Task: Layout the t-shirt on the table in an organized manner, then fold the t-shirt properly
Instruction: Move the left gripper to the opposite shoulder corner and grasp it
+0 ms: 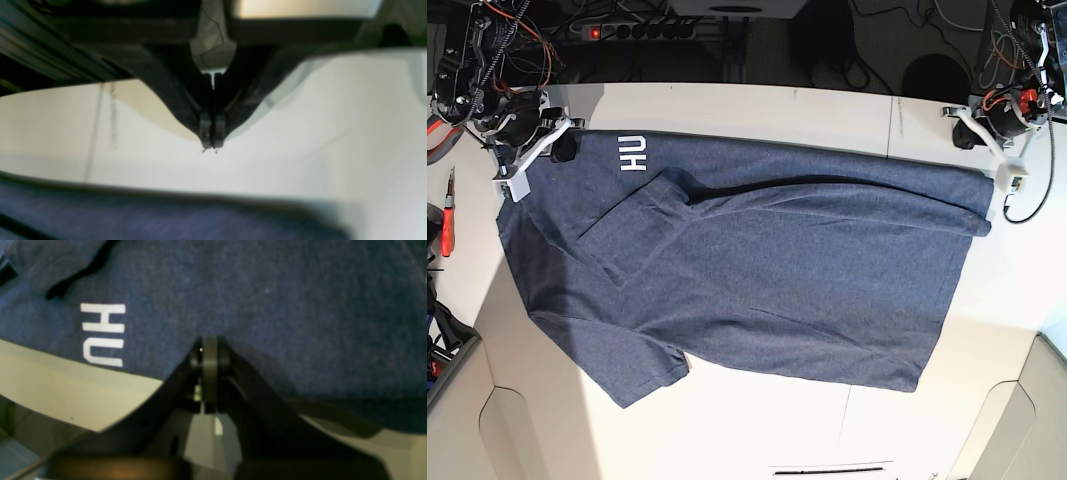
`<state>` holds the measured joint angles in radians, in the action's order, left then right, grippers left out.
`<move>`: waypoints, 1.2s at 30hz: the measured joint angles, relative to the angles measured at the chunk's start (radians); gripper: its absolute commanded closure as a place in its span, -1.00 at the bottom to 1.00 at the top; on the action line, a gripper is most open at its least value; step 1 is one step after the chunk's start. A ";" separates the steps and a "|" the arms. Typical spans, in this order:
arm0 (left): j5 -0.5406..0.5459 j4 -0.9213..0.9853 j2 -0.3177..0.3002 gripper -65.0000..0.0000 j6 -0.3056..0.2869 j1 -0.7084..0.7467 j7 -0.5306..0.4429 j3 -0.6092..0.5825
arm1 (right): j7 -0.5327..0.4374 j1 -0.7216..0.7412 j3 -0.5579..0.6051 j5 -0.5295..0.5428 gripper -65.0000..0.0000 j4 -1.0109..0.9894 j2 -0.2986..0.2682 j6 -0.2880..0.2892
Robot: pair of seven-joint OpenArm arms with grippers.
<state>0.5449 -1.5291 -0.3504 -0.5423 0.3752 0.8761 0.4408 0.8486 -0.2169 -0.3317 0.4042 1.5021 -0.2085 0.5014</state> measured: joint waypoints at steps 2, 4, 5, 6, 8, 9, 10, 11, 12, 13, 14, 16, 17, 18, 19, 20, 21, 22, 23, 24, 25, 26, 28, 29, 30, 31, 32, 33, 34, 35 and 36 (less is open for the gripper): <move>0.037 0.000 0.001 1.00 -0.018 0.020 0.007 0.037 | -0.003 -0.002 0.000 0.001 1.00 0.002 0.000 0.000; 0.080 0.000 0.002 1.00 -0.039 0.036 0.008 0.076 | -0.002 -0.002 0.000 0.000 1.00 0.002 0.000 0.000; 0.108 0.000 0.001 1.00 -0.050 0.042 0.010 0.098 | -0.003 -0.002 0.000 0.001 1.00 0.002 0.000 0.000; 0.148 0.000 0.001 1.00 -0.078 0.043 0.011 0.122 | -0.003 -0.002 0.000 0.003 1.00 0.002 0.000 0.000; 0.239 -0.005 0.002 1.00 -0.139 0.039 0.006 0.162 | -0.002 -0.002 0.000 0.018 1.00 0.002 0.000 0.000; 0.268 -0.015 0.003 1.00 -0.144 0.029 0.005 0.175 | -0.002 -0.003 0.000 0.023 1.00 0.002 0.000 0.000; 0.274 -0.026 0.004 1.00 -0.143 0.008 0.004 0.187 | -0.002 -0.004 0.000 0.026 1.00 0.002 0.000 0.000; 0.275 -0.032 0.002 1.00 -0.143 -0.018 -0.002 0.190 | -0.002 -0.005 0.000 0.029 1.00 0.002 0.000 0.000; 0.266 -0.034 0.001 1.00 -0.143 -0.051 -0.003 0.189 | -0.002 -0.005 0.000 0.030 1.00 0.002 0.000 0.000; 0.237 -0.034 0.001 1.00 -0.145 -0.085 -0.007 0.177 | -0.001 -0.005 0.000 0.030 1.00 0.002 0.000 0.000; 0.199 -0.032 -0.001 1.00 -0.146 -0.118 -0.007 0.155 | 0.001 -0.005 0.000 0.030 1.00 0.002 0.000 0.000; 0.146 -0.005 -0.001 1.00 -0.147 -0.174 -0.012 0.103 | 0.002 -0.005 0.000 0.030 1.00 0.002 0.000 0.001; 0.115 0.014 -0.001 1.00 -0.147 -0.195 -0.020 0.077 | 0.001 -0.004 0.000 0.030 1.00 0.002 0.000 0.008; 0.080 0.035 -0.001 1.00 -0.142 -0.211 -0.033 0.049 | 0.001 -0.004 0.000 0.030 1.00 0.002 0.000 0.012; 0.043 0.061 0.001 1.00 -0.130 -0.227 -0.046 0.025 | 0.001 -0.005 0.000 0.030 1.00 0.002 0.000 0.015; -0.002 0.089 0.002 1.00 -0.111 -0.241 -0.058 0.003 | 0.002 -0.004 0.000 0.030 1.00 0.002 0.000 0.015; -0.040 0.120 0.001 1.00 -0.089 -0.253 -0.064 -0.017 | 0.001 -0.005 0.000 0.030 1.00 0.002 0.000 0.015; -0.067 0.149 0.001 1.00 -0.069 -0.260 -0.074 -0.032 | 0.002 -0.005 0.000 0.030 1.00 0.002 0.000 0.015; -0.087 0.175 0.001 1.00 -0.053 -0.262 -0.077 -0.043 | 0.002 -0.004 0.000 0.030 1.00 0.002 0.000 0.015; -0.098 0.199 0.000 1.00 -0.041 -0.262 -0.074 -0.051 | 0.001 -0.004 0.000 0.030 1.00 0.002 0.000 0.015; -0.087 0.216 0.000 1.00 -0.038 -0.259 -0.082 -0.055 | 0.002 -0.004 0.000 0.030 1.00 0.002 0.000 0.015; -0.079 0.230 -0.003 1.00 -0.040 -0.259 -0.076 -0.055 | 0.002 -0.004 0.000 0.030 1.00 0.002 0.000 0.015; -0.064 0.235 -0.006 1.00 -0.040 -0.248 -0.064 -0.055 | 0.001 -0.005 0.000 0.030 1.00 0.002 0.001 0.015; -0.046 0.235 -0.008 1.00 -0.039 -0.233 -0.067 -0.056 | 0.002 -0.005 0.000 0.030 1.00 0.002 0.000 0.015; -0.020 0.233 -0.011 1.00 -0.039 -0.216 -0.074 -0.056 | 0.005 -0.005 0.000 0.030 1.00 0.002 0.000 0.016; 0.000 0.229 -0.016 1.00 -0.042 -0.195 -0.076 -0.056 | 0.008 -0.004 0.000 0.030 1.00 0.002 0.000 0.016; 0.017 0.222 -0.019 1.00 -0.043 -0.173 -0.080 -0.055 | 0.008 -0.005 0.000 0.030 1.00 0.002 0.001 0.016; 0.034 0.215 -0.021 1.00 -0.045 -0.153 -0.083 -0.055 | 0.008 -0.005 0.000 0.031 1.00 0.002 0.000 0.016; 0.041 0.207 -0.024 1.00 -0.047 -0.135 -0.088 -0.055 | 0.010 -0.005 0.000 0.033 1.00 0.002 0.000 0.016; 0.042 0.198 -0.025 1.00 -0.048 -0.122 -0.087 -0.055 | 0.012 -0.005 0.000 0.033 1.00 0.002 0.000 0.016; 0.040 0.186 -0.025 1.00 -0.048 -0.109 -0.087 -0.054 | 0.013 -0.005 0.000 0.033 1.00 0.002 0.000 0.016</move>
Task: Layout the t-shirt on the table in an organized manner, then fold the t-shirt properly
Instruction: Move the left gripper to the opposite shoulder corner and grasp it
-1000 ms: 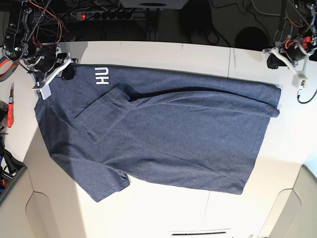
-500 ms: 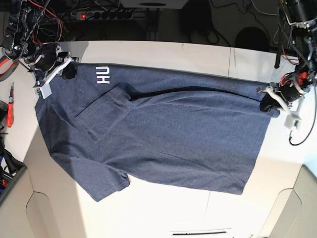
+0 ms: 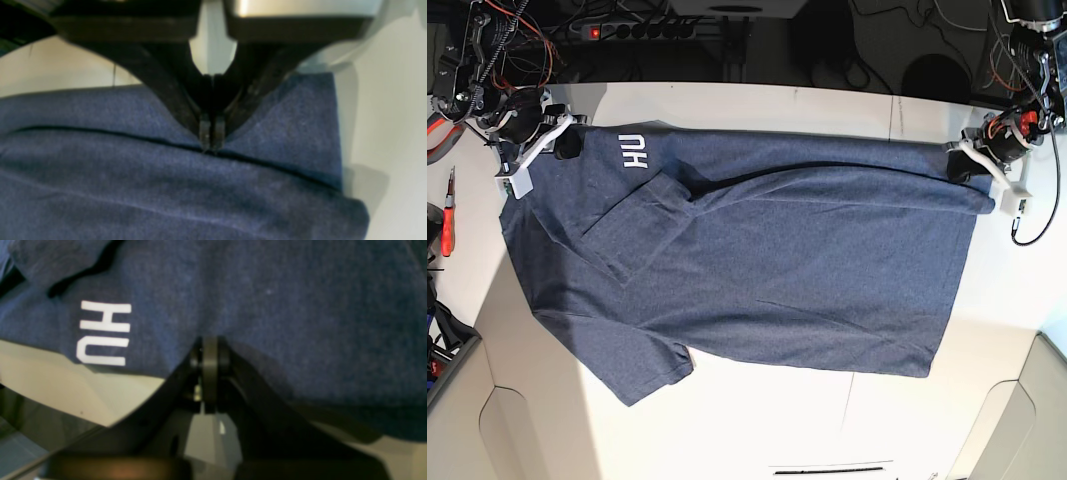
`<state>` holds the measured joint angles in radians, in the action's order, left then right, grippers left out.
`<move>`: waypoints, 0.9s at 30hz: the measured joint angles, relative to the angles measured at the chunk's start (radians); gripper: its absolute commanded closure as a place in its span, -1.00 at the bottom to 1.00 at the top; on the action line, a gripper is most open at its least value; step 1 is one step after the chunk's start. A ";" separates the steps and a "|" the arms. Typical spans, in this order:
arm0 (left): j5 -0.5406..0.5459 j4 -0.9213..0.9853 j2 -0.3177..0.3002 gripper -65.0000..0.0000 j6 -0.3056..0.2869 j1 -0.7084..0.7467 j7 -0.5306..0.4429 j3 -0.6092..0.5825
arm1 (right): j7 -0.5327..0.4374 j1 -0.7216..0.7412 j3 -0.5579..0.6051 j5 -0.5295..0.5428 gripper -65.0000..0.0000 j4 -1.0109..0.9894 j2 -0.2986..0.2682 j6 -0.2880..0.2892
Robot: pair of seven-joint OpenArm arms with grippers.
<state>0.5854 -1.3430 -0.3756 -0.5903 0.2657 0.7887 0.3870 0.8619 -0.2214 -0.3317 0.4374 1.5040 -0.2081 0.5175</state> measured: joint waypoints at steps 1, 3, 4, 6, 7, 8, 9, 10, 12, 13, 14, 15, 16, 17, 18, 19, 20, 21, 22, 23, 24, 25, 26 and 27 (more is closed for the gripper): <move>-0.001 -0.013 0.000 1.00 0.000 0.013 0.000 0.000 | 0.004 0.000 0.000 0.000 1.00 0.002 0.000 0.000; -0.003 -0.040 -0.001 1.00 0.001 0.040 0.007 -0.001 | 0.011 0.000 0.000 0.000 1.00 0.004 0.000 0.000; -0.006 -0.054 -0.001 1.00 0.002 0.055 0.008 -0.001 | 0.014 0.000 0.000 0.000 1.00 0.007 0.000 0.000; -0.014 -0.080 -0.001 1.00 0.002 0.077 0.015 -0.001 | 0.039 -0.003 0.000 -0.001 1.00 0.018 0.000 0.000; -0.017 -0.093 -0.001 1.00 0.002 0.086 0.023 -0.001 | 0.043 -0.006 0.000 -0.003 1.00 0.024 0.000 0.000; -0.018 -0.103 -0.001 1.00 0.002 0.094 0.027 -0.001 | 0.045 -0.014 0.000 -0.005 1.00 0.033 0.000 0.000; -0.018 -0.109 -0.001 1.00 0.003 0.099 0.031 -0.001 | 0.050 -0.020 -0.005 -0.006 1.00 0.043 0.001 0.000; -0.019 -0.113 -0.001 1.00 0.003 0.103 0.034 -0.001 | 0.058 -0.027 -0.008 -0.009 1.00 0.054 0.001 -0.001; -0.017 -0.115 -0.001 1.00 0.003 0.109 0.034 -0.001 | 0.066 -0.042 -0.019 -0.013 1.00 0.079 0.001 -0.001; -0.017 -0.115 -0.001 1.00 0.003 0.112 0.034 -0.001 | 0.072 -0.049 -0.026 -0.015 1.00 0.090 0.001 -0.001; -0.017 -0.116 -0.001 1.00 0.003 0.112 0.034 -0.001 | 0.073 -0.053 -0.034 -0.017 1.00 0.098 0.002 0.000; -0.017 -0.116 -0.001 1.00 0.003 0.113 0.034 -0.001 | 0.076 -0.059 -0.043 -0.021 1.00 0.106 0.003 -0.001; -0.016 -0.116 -0.001 1.00 0.003 0.113 0.034 -0.001 | 0.077 -0.064 -0.051 -0.021 1.00 0.114 0.003 -0.001; -0.017 -0.116 -0.001 1.00 0.003 0.113 0.034 -0.001 | 0.077 -0.064 -0.060 -0.019 1.00 0.116 0.003 -0.001; -0.016 -0.116 -0.001 1.00 0.003 0.113 0.034 -0.001 | 0.077 -0.061 -0.067 -0.019 1.00 0.117 0.003 -0.001; -0.016 -0.116 -0.001 1.00 0.003 0.113 0.034 -0.001 | 0.077 -0.061 -0.074 -0.019 1.00 0.117 0.003 -0.001; -0.017 -0.117 -0.001 1.00 0.003 0.113 0.034 -0.001 | 0.077 -0.061 -0.080 -0.019 1.00 0.117 0.003 -0.001; -0.016 -0.117 -0.001 1.00 0.003 0.113 0.034 0.000 | 0.077 -0.061 -0.085 -0.019 1.00 0.117 0.003 -0.001; -0.016 -0.118 -0.001 1.00 0.003 0.113 0.034 0.005 | 0.077 -0.061 -0.090 -0.011 1.00 0.117 0.003 -0.001; -0.016 -0.120 0.001 1.00 0.003 0.113 0.035 0.009 | 0.077 -0.061 -0.094 0.008 1.00 0.117 0.003 -0.001; -0.007 -0.126 0.004 1.00 0.003 0.113 0.047 0.020 | 0.076 -0.061 -0.097 0.029 1.00 0.117 0.003 -0.001; 0.002 -0.135 0.005 1.00 0.003 0.114 0.058 0.034 | 0.076 -0.061 -0.099 0.050 1.00 0.117 0.003 -0.001; 0.010 -0.146 0.008 1.00 -0.005 0.117 0.080 0.052 | 0.075 -0.061 -0.100 0.069 1.00 0.118 0.003 -0.001; 0.027 -0.163 0.010 1.00 -0.022 0.119 0.081 0.074 | 0.076 -0.058 -0.100 0.082 1.00 0.122 0.003 -0.001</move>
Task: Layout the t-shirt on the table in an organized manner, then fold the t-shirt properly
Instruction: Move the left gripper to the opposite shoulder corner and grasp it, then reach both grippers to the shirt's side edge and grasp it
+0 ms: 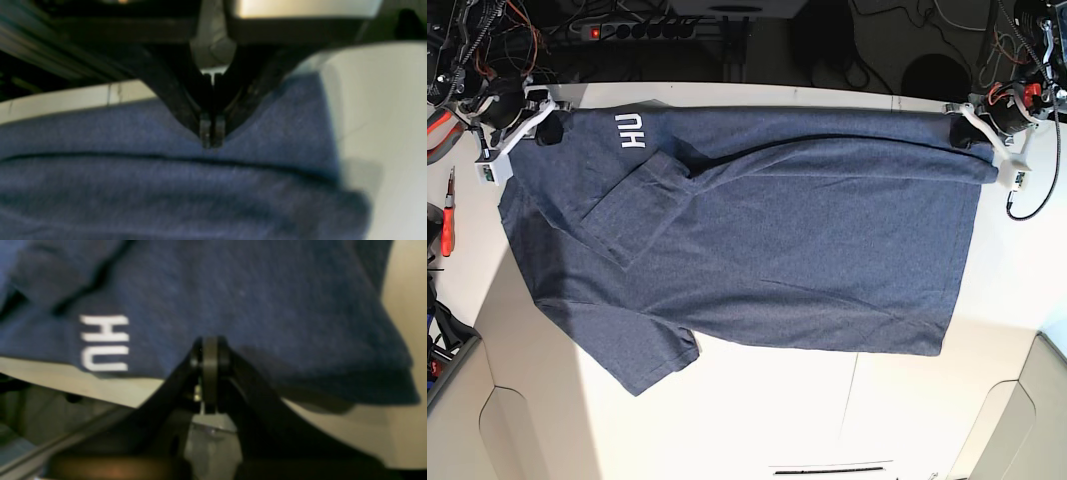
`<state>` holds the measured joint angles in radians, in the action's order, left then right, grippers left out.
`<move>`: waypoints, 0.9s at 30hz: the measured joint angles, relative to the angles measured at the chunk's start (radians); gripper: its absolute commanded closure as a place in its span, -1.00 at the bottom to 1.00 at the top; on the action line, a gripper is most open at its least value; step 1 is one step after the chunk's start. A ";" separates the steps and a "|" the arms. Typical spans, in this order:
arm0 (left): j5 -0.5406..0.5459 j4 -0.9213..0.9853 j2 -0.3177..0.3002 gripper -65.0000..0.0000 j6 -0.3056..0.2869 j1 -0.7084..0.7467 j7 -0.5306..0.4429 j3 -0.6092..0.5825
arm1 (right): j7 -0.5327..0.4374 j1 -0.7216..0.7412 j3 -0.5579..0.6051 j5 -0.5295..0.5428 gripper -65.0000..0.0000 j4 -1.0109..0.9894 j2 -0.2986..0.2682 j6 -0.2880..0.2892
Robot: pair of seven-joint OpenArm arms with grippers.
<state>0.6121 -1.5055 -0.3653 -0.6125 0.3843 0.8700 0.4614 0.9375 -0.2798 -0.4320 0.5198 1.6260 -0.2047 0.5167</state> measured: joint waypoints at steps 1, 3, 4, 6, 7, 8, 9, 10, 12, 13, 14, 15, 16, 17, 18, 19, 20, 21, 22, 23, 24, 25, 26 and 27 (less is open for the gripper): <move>0.031 -0.018 0.000 1.00 -0.012 0.006 0.010 0.025 | 0.000 0.002 0.000 0.011 1.00 0.007 0.000 0.000; 0.083 -0.061 -0.001 1.00 -0.029 0.008 0.014 0.086 | 0.000 0.003 0.000 0.034 1.00 0.032 0.000 0.000; 0.116 -0.088 -0.001 1.00 -0.042 0.005 0.012 0.116 | -0.002 0.003 0.000 0.037 0.86 0.051 0.000 0.000; 0.161 -0.132 -0.003 1.00 -0.061 0.001 0.008 0.161 | -0.034 0.003 0.000 0.032 0.61 0.090 0.000 -0.001; 0.175 -0.150 -0.003 1.00 -0.064 -0.002 0.007 0.177 | -0.063 0.004 0.000 0.034 0.53 0.109 0.000 -0.001; 0.185 -0.164 -0.004 1.00 -0.066 -0.003 0.005 0.188 | -0.081 0.012 0.000 0.036 0.47 0.126 0.000 -0.001; 0.191 -0.173 -0.003 0.83 -0.067 -0.002 0.006 0.195 | -0.093 0.031 0.000 0.033 0.44 0.135 0.000 -0.001; 0.192 -0.177 -0.004 0.64 -0.067 -0.002 0.007 0.196 | -0.105 0.055 0.000 0.023 0.42 0.141 0.000 -0.002; 0.202 -0.178 -0.002 0.37 -0.069 0.000 0.015 0.195 | -0.127 0.116 0.000 -0.005 0.34 0.142 0.000 0.005; 0.212 -0.177 -0.002 0.31 -0.070 0.000 0.015 0.194 | -0.142 0.153 0.000 -0.026 0.28 0.141 0.000 0.002; 0.219 -0.178 -0.002 0.30 -0.070 0.000 0.013 0.192 | -0.158 0.191 0.000 -0.045 0.20 0.140 0.002 0.005; 0.220 -0.178 -0.002 0.30 -0.070 0.000 0.013 0.192 | -0.172 0.230 0.000 -0.071 0.11 0.136 0.002 0.009; 0.221 -0.179 -0.002 0.30 -0.070 0.000 0.013 0.192 | -0.178 0.270 0.000 -0.094 0.05 0.129 0.002 0.010; 0.222 -0.179 -0.003 0.30 -0.070 0.000 0.013 0.192 | -0.186 0.309 0.000 -0.123 0.02 0.117 0.000 0.010; 0.222 -0.179 -0.003 0.30 -0.070 0.000 0.014 0.192 | -0.191 0.347 0.000 -0.145 0.02 0.096 -0.001 0.008; 0.221 -0.179 -0.002 0.30 -0.070 0.000 0.014 0.192 | -0.202 0.385 0.000 -0.156 0.02 0.061 -0.005 0.008; 0.222 -0.179 -0.002 0.30 -0.071 -0.001 0.013 0.192 | -0.214 0.423 0.000 -0.159 0.02 0.011 -0.011 0.011; 0.221 -0.179 -0.002 0.30 -0.070 -0.004 0.013 0.192 | -0.222 0.465 0.002 -0.157 0.02 -0.055 -0.018 0.012; 0.221 -0.179 -0.002 0.30 -0.070 -0.008 0.012 0.193 | -0.229 0.505 0.006 -0.159 0.02 -0.132 -0.027 0.009; 0.220 -0.179 -0.002 0.30 -0.070 -0.013 0.013 0.193 | -0.235 0.551 0.013 -0.161 0.02 -0.221 -0.036 0.011; 0.220 -0.179 -0.003 0.30 -0.070 -0.017 0.012 0.193 | -0.244 0.595 0.021 -0.165 0.02 -0.313 -0.047 0.005; 0.222 -0.179 -0.003 0.30 -0.070 -0.017 0.012 0.193 | -0.262 0.637 0.030 -0.166 0.02 -0.406 -0.058 0.006; 0.223 -0.179 -0.003 0.30 -0.070 -0.017 0.012 0.193 | -0.286 0.678 0.041 -0.165 0.00 -0.500 -0.071 0.006; 0.224 -0.179 -0.003 0.30 -0.070 -0.017 0.012 0.193 | -0.311 0.717 0.051 -0.178 -0.01 -0.592 -0.082 0.005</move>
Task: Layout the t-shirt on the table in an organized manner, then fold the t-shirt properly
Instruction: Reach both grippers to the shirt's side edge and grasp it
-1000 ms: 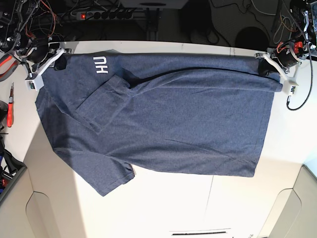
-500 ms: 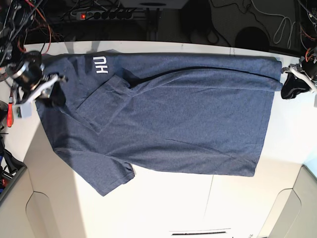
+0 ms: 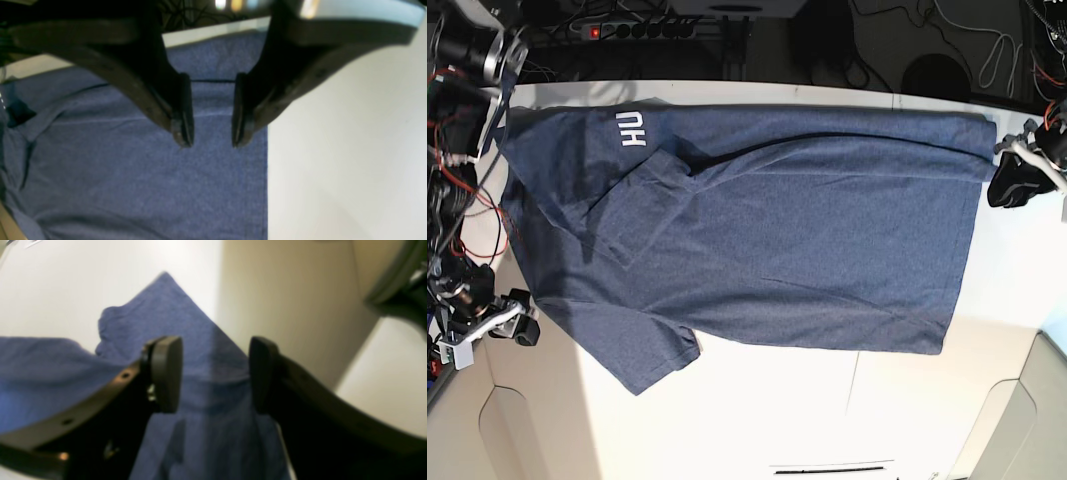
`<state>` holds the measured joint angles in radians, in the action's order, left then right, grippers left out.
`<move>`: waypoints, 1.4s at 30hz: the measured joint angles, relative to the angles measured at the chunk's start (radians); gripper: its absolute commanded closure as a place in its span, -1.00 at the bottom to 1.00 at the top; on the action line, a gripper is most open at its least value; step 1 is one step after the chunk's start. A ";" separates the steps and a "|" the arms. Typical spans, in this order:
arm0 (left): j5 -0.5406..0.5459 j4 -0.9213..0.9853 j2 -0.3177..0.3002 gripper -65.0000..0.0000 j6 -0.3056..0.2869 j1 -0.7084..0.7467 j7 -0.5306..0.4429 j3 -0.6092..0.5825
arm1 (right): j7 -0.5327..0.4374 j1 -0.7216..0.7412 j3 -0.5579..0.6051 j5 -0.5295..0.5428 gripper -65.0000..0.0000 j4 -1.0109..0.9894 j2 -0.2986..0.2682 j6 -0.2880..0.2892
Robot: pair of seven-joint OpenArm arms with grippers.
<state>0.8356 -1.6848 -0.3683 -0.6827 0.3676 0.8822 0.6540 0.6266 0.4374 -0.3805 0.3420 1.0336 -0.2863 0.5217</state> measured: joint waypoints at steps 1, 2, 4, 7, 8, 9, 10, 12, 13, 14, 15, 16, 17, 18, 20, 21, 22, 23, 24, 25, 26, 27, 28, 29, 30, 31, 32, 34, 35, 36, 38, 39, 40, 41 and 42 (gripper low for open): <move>-0.001 0.000 0.001 0.30 0.000 0.000 0.000 0.000 | -0.032 0.039 0.011 -0.022 -0.01 -0.091 -0.010 -0.003; -0.002 0.000 0.002 0.30 0.000 0.000 0.001 0.000 | -0.063 0.077 0.019 -0.047 -0.01 -0.176 -0.018 -0.006; -0.003 0.000 0.002 0.30 0.000 0.000 0.000 0.000 | -0.117 0.142 0.038 -0.111 -0.01 -0.329 -0.025 -0.006; -0.001 0.000 0.002 0.30 0.000 0.000 0.000 0.000 | -0.175 0.203 0.061 -0.191 -0.01 -0.504 -0.022 -0.032; -0.002 0.000 0.002 0.30 0.000 0.000 0.000 0.000 | -0.192 0.209 0.070 -0.208 -0.01 -0.543 -0.020 -0.039; -0.001 0.000 0.002 0.30 0.000 0.000 0.000 0.000 | -0.198 0.208 0.078 -0.214 -0.01 -0.569 -0.018 -0.050; -0.002 0.000 0.002 0.30 0.000 0.000 0.000 0.000 | -0.243 0.203 0.083 -0.226 -0.01 -0.584 -0.016 -0.057; -0.001 0.000 0.003 0.30 0.000 0.000 0.000 0.000 | -0.237 0.206 0.089 -0.250 -0.01 -0.594 -0.016 -0.067; -0.002 0.000 0.003 0.30 0.000 0.001 0.000 0.000 | -0.237 0.207 0.092 -0.257 0.01 -0.594 -0.016 -0.072; -0.004 0.000 0.003 0.30 0.000 0.000 0.000 0.000 | -0.238 0.208 0.092 -0.257 0.07 -0.594 -0.015 -0.075; -0.002 0.000 0.003 0.30 0.000 0.000 0.000 0.000 | -0.241 0.208 0.092 -0.257 0.18 -0.594 -0.015 -0.077; 0.000 0.000 0.003 0.30 0.000 -0.002 0.000 0.000 | -0.242 0.206 0.092 -0.257 0.31 -0.594 -0.016 -0.077; -0.002 0.000 0.003 0.30 0.000 -0.002 0.000 0.000 | -0.245 0.205 0.092 -0.257 0.48 -0.594 -0.017 -0.077; -0.002 0.000 0.003 0.30 0.000 -0.002 -0.005 0.000 | -0.244 0.204 0.092 -0.257 0.65 -0.594 -0.018 -0.078; -0.003 0.000 0.005 0.30 0.000 -0.002 -0.045 0.000 | -0.249 0.203 0.092 -0.257 0.94 -0.595 -0.018 -0.078; -0.004 0.000 0.005 0.30 0.000 -0.002 -0.067 0.000 | -0.253 0.203 0.092 -0.257 1.00 -0.595 -0.018 -0.078; -0.004 0.000 0.005 0.30 0.000 -0.002 -0.102 0.000 | -0.255 0.203 0.092 -0.257 1.00 -0.594 -0.018 -0.078; -0.007 0.000 0.005 0.30 0.000 -0.005 -0.135 0.000 | -0.255 0.203 0.092 -0.257 1.00 -0.594 -0.018 -0.078; -0.023 0.000 0.006 0.30 0.001 -0.014 -0.154 0.000 | -0.255 0.203 0.092 -0.257 1.00 -0.593 -0.018 -0.078; -0.050 0.000 0.006 0.30 -0.002 -0.030 -0.176 0.000 | -0.255 0.202 0.092 -0.258 1.00 -0.590 -0.018 -0.078; -0.081 0.001 0.008 0.30 -0.003 -0.053 -0.200 0.000 | -0.254 0.200 0.092 -0.258 1.00 -0.586 -0.018 -0.078; -0.111 0.002 0.009 0.30 0.000 -0.084 -0.222 0.000 | -0.252 0.199 0.092 -0.258 1.00 -0.583 -0.016 -0.078; -0.138 0.002 0.009 0.30 0.016 -0.117 -0.241 0.000 | -0.251 0.198 0.092 -0.261 1.00 -0.579 -0.016 -0.077; -0.151 0.002 0.008 0.30 0.048 -0.151 -0.256 0.000 | -0.250 0.198 0.092 -0.262 1.00 -0.576 -0.015 -0.069; -0.174 0.003 0.008 0.30 0.086 -0.186 -0.269 0.000 | -0.249 0.198 0.092 -0.262 1.00 -0.575 -0.016 -0.050; -0.196 0.012 0.007 0.30 0.116 -0.223 -0.277 0.000 | -0.247 0.197 0.093 -0.253 1.00 -0.574 -0.017 -0.032; -0.209 0.032 0.005 0.30 0.130 -0.263 -0.278 0.000 | -0.248 0.197 0.093 -0.239 1.00 -0.574 -0.017 -0.020; -0.230 0.114 -0.010 0.30 0.171 -0.336 -0.283 -0.023 | -0.248 0.195 0.093 -0.196 1.00 -0.574 -0.016 -0.007; -0.245 0.176 -0.025 0.30 0.182 -0.373 -0.283 -0.049 | -0.246 0.195 0.093 -0.182 1.00 -0.574 -0.016 -0.004; -0.258 0.248 -0.040 0.30 0.188 -0.409 -0.285 -0.078 | -0.246 0.195 0.093 -0.171 1.00 -0.574 -0.016 -0.003; -0.276 0.418 -0.068 0.30 0.195 -0.490 -0.289 -0.139 | -0.249 0.195 0.093 -0.164 1.00 -0.574 -0.016 -0.004; -0.270 0.507 -0.077 0.30 0.196 -0.533 -0.290 -0.165 | -0.249 0.195 0.093 -0.163 1.00 -0.574 -0.016 -0.004; -0.253 0.598 -0.082 0.30 0.199 -0.577 -0.292 -0.184 | -0.248 0.195 0.093 -0.164 1.00 -0.574 -0.016 -0.005; -0.230 0.685 -0.082 0.30 0.205 -0.621 -0.295 -0.195 | -0.247 0.195 0.094 -0.163 1.00 -0.574 -0.016 -0.003; -0.206 0.769 -0.082 0.30 0.206 -0.663 -0.298 -0.199 | -0.247 0.195 0.094 -0.163 1.00 -0.574 -0.016 -0.002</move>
<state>0.6292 -0.9154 -0.4500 -0.4763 -0.2958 0.5838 0.4553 0.3794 0.6323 -0.2863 0.1795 0.4595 -0.3019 0.5198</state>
